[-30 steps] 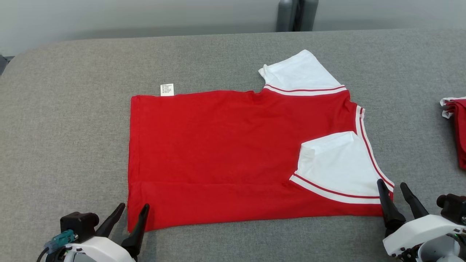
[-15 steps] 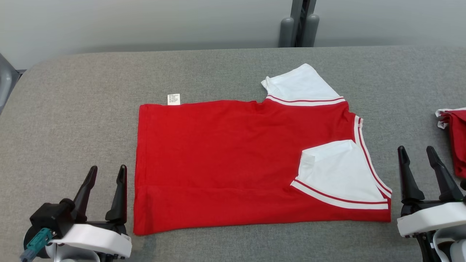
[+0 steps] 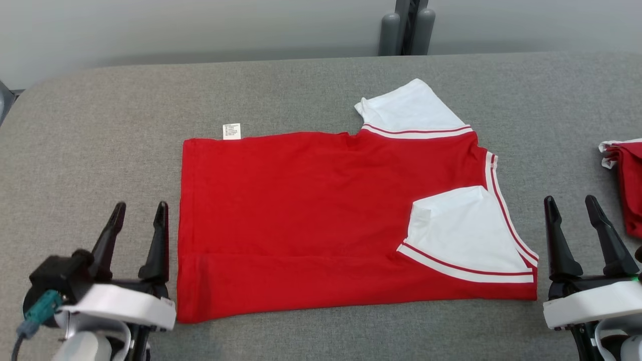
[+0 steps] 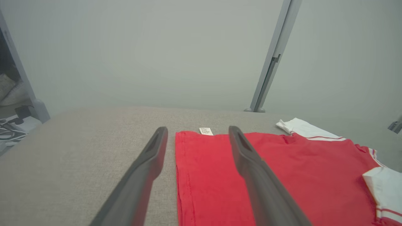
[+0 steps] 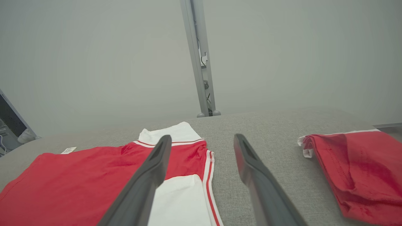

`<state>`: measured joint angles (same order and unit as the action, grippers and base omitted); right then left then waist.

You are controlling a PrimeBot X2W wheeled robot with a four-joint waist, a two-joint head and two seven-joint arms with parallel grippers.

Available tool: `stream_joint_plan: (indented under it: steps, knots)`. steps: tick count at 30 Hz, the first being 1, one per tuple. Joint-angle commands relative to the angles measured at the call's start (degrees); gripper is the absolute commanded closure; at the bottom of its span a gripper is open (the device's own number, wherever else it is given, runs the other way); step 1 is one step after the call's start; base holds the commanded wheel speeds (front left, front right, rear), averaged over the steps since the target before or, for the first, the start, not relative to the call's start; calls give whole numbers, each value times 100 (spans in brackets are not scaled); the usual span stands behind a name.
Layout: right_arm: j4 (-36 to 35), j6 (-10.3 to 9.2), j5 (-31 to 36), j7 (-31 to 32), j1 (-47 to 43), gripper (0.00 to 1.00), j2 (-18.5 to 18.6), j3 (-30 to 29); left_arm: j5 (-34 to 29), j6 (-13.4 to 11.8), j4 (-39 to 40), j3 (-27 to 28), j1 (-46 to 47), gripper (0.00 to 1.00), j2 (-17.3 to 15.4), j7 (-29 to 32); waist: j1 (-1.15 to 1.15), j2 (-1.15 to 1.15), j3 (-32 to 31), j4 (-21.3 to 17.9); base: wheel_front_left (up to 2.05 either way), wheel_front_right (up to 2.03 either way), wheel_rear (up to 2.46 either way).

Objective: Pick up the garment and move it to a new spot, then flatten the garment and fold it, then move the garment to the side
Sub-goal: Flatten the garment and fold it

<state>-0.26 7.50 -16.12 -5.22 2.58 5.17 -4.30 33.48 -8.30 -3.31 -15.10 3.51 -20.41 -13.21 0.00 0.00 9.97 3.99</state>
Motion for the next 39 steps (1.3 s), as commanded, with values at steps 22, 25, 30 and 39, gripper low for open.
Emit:
stream_joint_plan:
  steps: [22,25,30,39]
  knots:
    - [280,-2,-133,-231,846,0,-156,641,1119,1584,-4535,-439,4096,0,-401,1593,0,0,1431,-892,0,0,0]
    - [362,-2,-163,-268,899,0,-161,647,1403,1572,-4679,-598,4224,0,-483,1773,0,0,1505,-933,0,0,0]
    - [435,-2,-239,-256,1052,0,-110,635,1851,1573,-4700,-893,4323,100,-616,2034,0,0,1574,-944,0,0,0]
    - [952,-1,-277,48,2547,0,628,423,2126,1573,-4530,-1400,4644,100,-690,1868,0,0,1745,-674,0,0,0]
